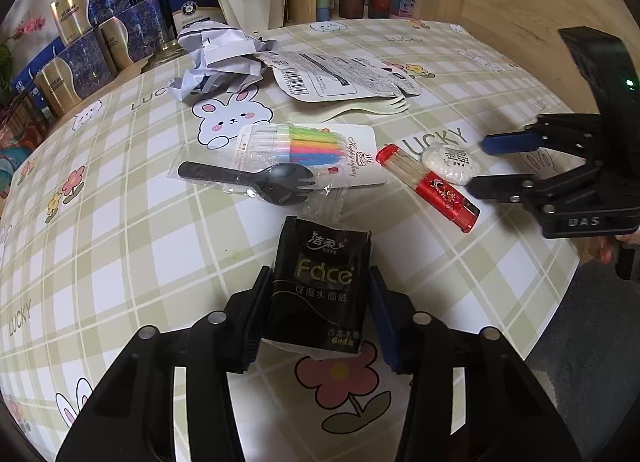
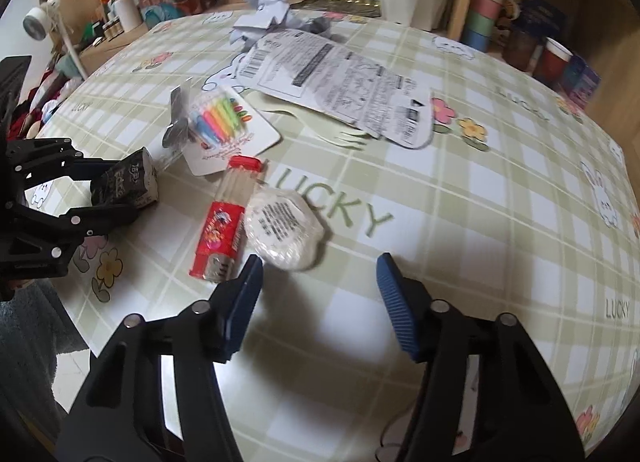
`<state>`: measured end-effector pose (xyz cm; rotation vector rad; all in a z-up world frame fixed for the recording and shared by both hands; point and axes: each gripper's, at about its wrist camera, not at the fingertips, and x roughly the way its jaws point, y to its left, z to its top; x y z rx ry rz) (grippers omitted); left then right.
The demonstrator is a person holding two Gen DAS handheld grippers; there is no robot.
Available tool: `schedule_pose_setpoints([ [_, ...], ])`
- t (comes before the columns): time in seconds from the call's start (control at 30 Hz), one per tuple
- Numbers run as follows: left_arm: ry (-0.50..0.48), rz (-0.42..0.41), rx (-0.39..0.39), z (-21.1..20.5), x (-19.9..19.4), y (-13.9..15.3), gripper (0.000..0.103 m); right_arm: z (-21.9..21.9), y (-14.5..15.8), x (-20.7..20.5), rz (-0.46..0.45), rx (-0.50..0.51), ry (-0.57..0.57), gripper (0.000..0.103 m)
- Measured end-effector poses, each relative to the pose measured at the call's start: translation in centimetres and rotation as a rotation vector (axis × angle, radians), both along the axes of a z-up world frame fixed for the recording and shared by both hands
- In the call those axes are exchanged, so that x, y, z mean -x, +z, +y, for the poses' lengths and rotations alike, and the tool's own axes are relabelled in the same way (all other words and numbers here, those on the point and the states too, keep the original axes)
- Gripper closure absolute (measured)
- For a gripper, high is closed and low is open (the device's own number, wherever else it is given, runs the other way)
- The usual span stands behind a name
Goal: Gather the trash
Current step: 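Grasp the white round packet with the right gripper while the left gripper lifts the tissue pack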
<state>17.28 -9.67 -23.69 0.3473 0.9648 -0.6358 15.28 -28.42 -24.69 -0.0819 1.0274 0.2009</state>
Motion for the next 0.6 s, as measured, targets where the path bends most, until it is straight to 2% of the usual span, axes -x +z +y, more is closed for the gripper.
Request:
schedule_pose_setpoints([
  [0.23,0.026,0.006,0.038,0.7,0.1,0.1,0.063,1.5,-0.1,-1.7,-0.007,0.000,0.035,0.050],
  [0.3,0.038,0.012,0.056,1.0,0.2,0.2,0.064,1.7,0.0,-2.0,-0.007,-0.007,0.039,0.060],
  [0.5,0.083,0.011,0.109,2.4,0.6,1.3,0.068,2.2,0.1,-1.6,-0.009,-0.001,0.048,0.061],
  [0.6,0.106,0.005,0.136,3.2,1.1,2.0,0.069,1.9,0.4,-0.9,-0.027,-0.031,0.018,0.061],
])
